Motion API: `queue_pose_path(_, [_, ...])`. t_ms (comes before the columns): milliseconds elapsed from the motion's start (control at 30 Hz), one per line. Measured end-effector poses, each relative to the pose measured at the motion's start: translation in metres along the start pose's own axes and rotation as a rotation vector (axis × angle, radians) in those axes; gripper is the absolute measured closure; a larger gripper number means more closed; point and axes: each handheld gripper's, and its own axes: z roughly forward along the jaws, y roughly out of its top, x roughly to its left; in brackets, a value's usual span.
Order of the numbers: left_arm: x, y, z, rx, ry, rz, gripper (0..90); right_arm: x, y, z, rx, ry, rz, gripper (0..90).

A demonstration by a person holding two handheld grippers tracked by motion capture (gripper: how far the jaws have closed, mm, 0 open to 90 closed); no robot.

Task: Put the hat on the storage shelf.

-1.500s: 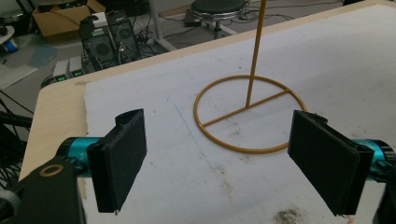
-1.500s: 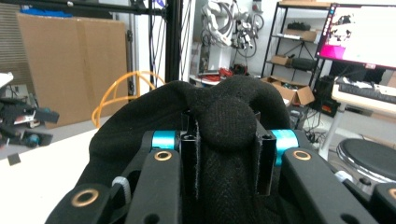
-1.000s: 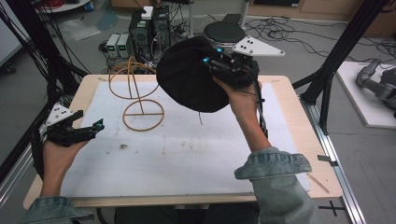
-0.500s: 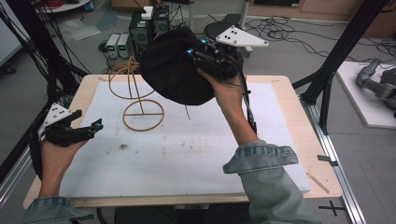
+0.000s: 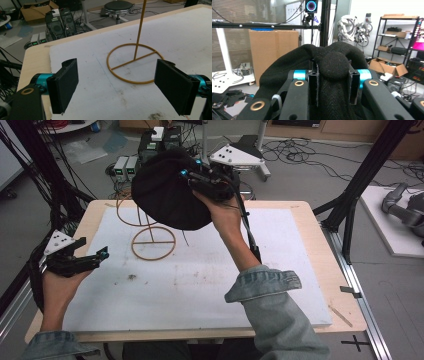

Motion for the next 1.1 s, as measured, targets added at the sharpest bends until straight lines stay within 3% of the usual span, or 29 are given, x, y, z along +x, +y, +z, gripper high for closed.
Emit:
queue_pose_path(567, [0.002,0.001,-0.003,-0.012,0.0,-0.008,20.0,0.005,-0.019,0.04,0.041,0.041,0.04,72.2])
queue_pose_path(767, [0.003,0.002,-0.004,-0.013,0.002,-0.009,19.9,0.01,-0.026,0.051,0.062,0.047,0.022,72.1])
queue_pose_path(1100, [0.004,0.001,-0.004,-0.013,0.001,-0.012,20.0,0.01,-0.037,0.068,0.086,0.044,0.048,72.0])
